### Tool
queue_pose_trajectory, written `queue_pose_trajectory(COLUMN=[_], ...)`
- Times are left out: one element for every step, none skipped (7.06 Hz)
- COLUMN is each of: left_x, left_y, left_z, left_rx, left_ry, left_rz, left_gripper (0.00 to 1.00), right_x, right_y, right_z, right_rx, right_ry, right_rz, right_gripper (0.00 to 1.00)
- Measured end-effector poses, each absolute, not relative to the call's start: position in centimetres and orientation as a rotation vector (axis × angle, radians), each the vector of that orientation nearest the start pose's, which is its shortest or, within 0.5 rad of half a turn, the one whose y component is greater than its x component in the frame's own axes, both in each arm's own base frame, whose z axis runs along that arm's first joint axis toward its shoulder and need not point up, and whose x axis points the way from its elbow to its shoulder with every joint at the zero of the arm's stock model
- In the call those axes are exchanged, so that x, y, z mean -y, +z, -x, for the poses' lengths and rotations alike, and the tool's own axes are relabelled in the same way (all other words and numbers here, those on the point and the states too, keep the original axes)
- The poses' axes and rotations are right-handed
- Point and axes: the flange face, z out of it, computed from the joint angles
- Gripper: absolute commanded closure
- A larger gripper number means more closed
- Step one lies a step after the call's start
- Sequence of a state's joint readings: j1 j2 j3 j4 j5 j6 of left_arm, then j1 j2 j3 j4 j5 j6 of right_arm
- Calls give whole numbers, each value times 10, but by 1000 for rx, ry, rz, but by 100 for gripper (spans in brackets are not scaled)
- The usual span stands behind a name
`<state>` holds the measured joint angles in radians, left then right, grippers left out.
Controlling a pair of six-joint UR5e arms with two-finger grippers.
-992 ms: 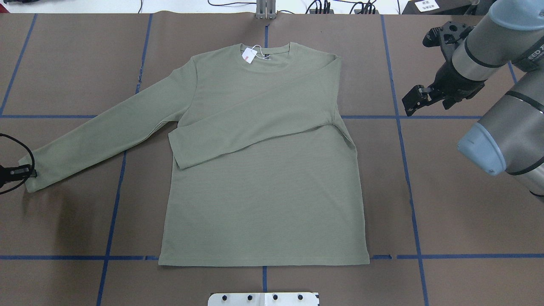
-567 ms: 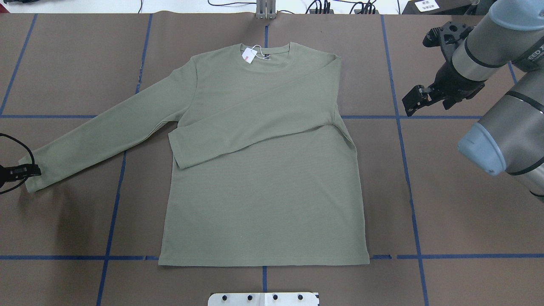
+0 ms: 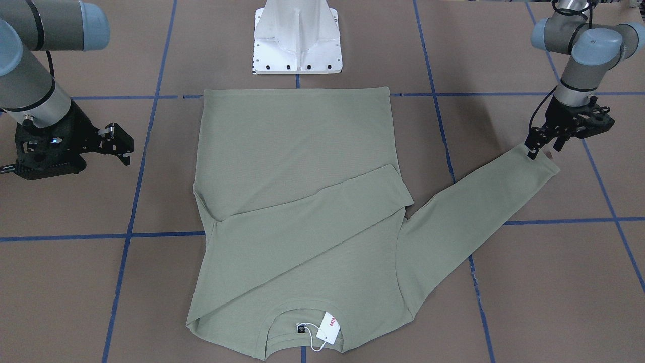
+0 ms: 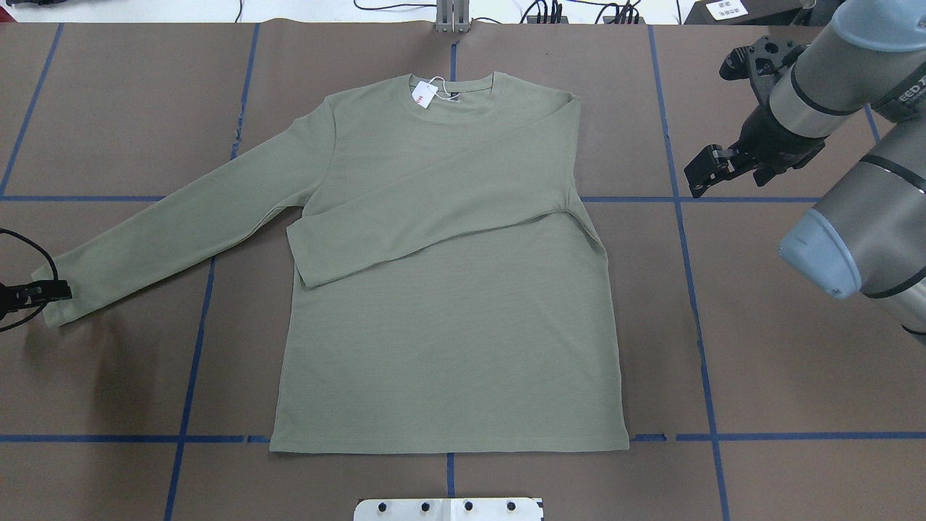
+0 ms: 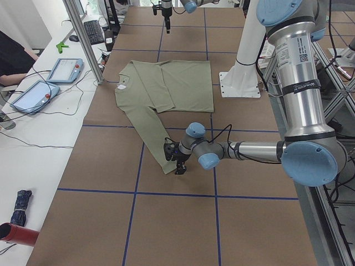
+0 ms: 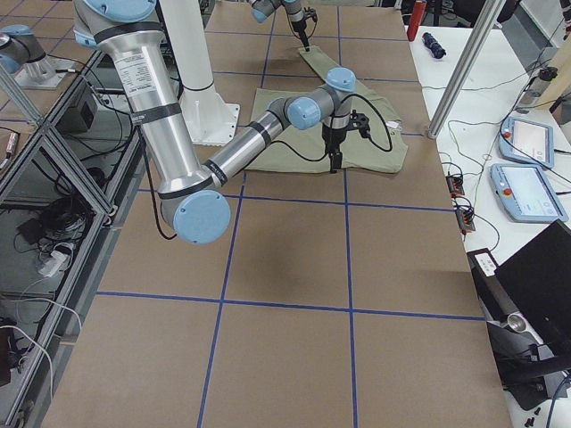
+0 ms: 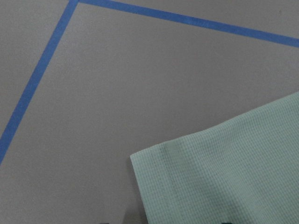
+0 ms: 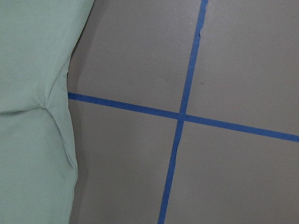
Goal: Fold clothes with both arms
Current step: 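Grasp the cuff of the other sleeve with the left gripper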
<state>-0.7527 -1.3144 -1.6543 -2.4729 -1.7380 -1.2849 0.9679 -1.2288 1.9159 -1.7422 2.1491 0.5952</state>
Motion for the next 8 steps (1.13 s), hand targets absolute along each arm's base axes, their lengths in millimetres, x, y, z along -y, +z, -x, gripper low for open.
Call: queue_pose_trajectory(left_x=[371,371,371,371,371,371,371,371], left_y=[648,648,647,647,647,647,646,646], left_z=[-226,-226,-226,-226,-226,-226,-226,-226], left_rx=[-715,-716,-717,-718,-718,-718,-719,-720], left_ry=[-384,-385,-387,-388,-388,-388,-387,-386], left_rz=[-223,-223,-223,-222,-222,-223,-224,-224], left_gripper=[30,44,45,40,12,2,2,2], right_x=[517,518,518,518,518,519,519,520], right_y=[337,337,338,337,338,338,338,338], right_z=[260,259,259,259,258,257,255,253], right_rx=[749,749,749,749,749,750,752,755], right_ry=[-156,-155,-154,-154,-152,-151,-147,-144], right_rz=[-95,-96,-96,-96,-96,-96,-94,-93], right_gripper=[0,0,0,0,0,0,0,0])
